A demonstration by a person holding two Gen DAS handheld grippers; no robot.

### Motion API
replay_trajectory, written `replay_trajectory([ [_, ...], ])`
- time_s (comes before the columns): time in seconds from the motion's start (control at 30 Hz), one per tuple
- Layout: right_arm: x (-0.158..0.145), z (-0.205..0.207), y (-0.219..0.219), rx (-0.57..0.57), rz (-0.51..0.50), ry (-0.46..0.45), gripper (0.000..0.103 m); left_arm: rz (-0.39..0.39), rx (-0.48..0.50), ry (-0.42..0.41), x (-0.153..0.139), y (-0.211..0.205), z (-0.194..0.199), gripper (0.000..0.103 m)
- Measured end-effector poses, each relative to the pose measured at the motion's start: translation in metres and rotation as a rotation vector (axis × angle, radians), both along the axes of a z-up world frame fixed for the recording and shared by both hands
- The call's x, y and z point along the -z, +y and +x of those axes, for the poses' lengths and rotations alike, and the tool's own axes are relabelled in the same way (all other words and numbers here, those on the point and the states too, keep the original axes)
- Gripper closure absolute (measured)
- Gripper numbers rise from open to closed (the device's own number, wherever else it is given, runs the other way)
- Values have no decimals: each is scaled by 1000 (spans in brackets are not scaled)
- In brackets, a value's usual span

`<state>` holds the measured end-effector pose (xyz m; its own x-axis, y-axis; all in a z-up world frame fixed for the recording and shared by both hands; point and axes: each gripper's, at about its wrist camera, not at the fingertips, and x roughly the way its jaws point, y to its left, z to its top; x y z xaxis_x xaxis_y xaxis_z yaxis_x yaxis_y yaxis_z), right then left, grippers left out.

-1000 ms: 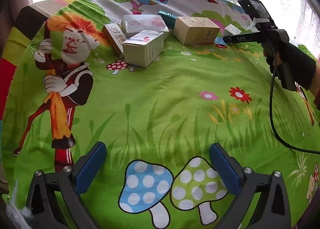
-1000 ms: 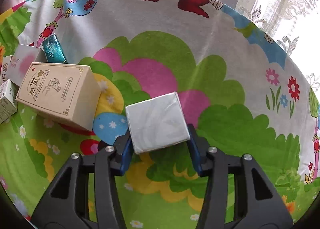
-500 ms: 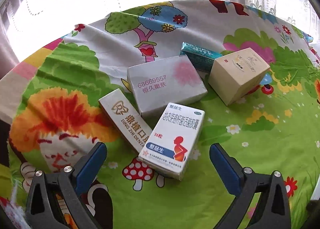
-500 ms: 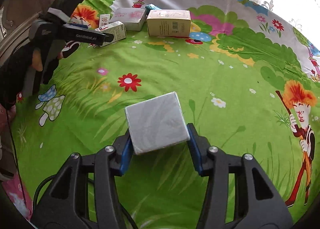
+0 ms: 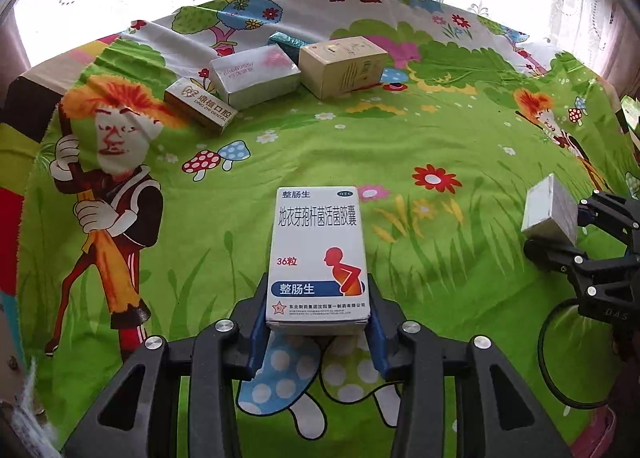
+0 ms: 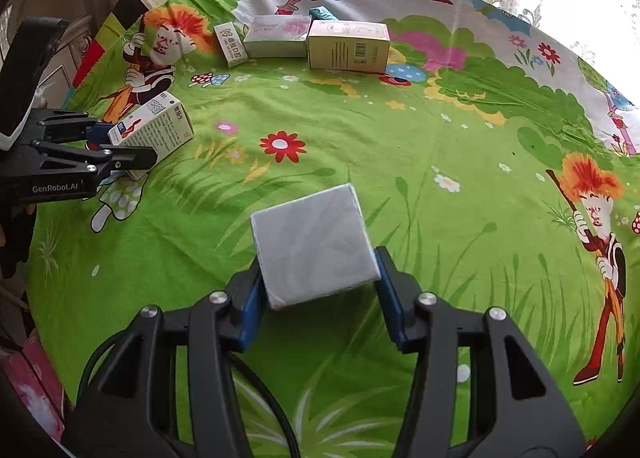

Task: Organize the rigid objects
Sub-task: 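Grasp the white cube box with the right gripper while the left grasps the Zhengchangsheng box, then carry the white cube box and Zhengchangsheng box over the storage box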

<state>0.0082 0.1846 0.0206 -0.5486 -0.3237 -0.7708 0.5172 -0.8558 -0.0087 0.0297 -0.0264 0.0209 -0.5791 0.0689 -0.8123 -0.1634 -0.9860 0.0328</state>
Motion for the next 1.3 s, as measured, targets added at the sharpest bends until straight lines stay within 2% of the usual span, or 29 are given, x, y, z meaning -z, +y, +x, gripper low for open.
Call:
replay_trajectory([
  [0.03, 0, 0, 0, 5, -2, -1, 49, 7, -13, 3, 1, -3, -2, 56],
  [0.1, 0, 0, 0, 11, 2, 1, 48, 12, -49, 19, 1, -8, -10, 35],
  [0.17, 0, 0, 0, 22, 3, 2, 46, 34, -73, 40, 3, -11, -19, 30],
  [0.23, 0, 0, 1, 31, 0, -1, 43, 54, -80, 27, 9, -13, -23, 30],
  [0.3, 0, -1, 2, 39, -4, -3, 43, 56, -78, 29, 10, -12, -24, 33],
  [0.4, 0, -1, 2, 39, -2, -2, 43, 34, -66, 42, 11, -8, -21, 42],
  [0.53, 1, -6, -1, 32, -4, -5, 41, 39, -70, 44, 10, -9, -22, 42],
  [0.57, 1, -6, -3, 29, 4, -1, 44, 50, -74, 43, 10, -11, -22, 42],
  [0.6, 1, -5, -4, 26, 9, 6, 49, 48, -78, 45, 10, -11, -21, 45],
  [0.67, 0, -1, -8, 26, 23, 20, 52, 35, -87, 54, 7, -10, -16, 62],
  [0.77, -6, 19, -15, -3, 1, 20, 52, 119, -46, 24, 3, -3, 10, 62],
  [0.83, -10, 35, -20, -11, 24, 31, 52, 99, -26, 18, 4, 8, 28, 62],
  [0.93, -14, 52, -23, -9, 32, 36, 52, 111, -16, 22, 4, 14, 49, 62],
  [1.3, -26, 85, -17, 43, 8, 43, 52, 86, -2, 41, -5, 19, 92, 61],
])
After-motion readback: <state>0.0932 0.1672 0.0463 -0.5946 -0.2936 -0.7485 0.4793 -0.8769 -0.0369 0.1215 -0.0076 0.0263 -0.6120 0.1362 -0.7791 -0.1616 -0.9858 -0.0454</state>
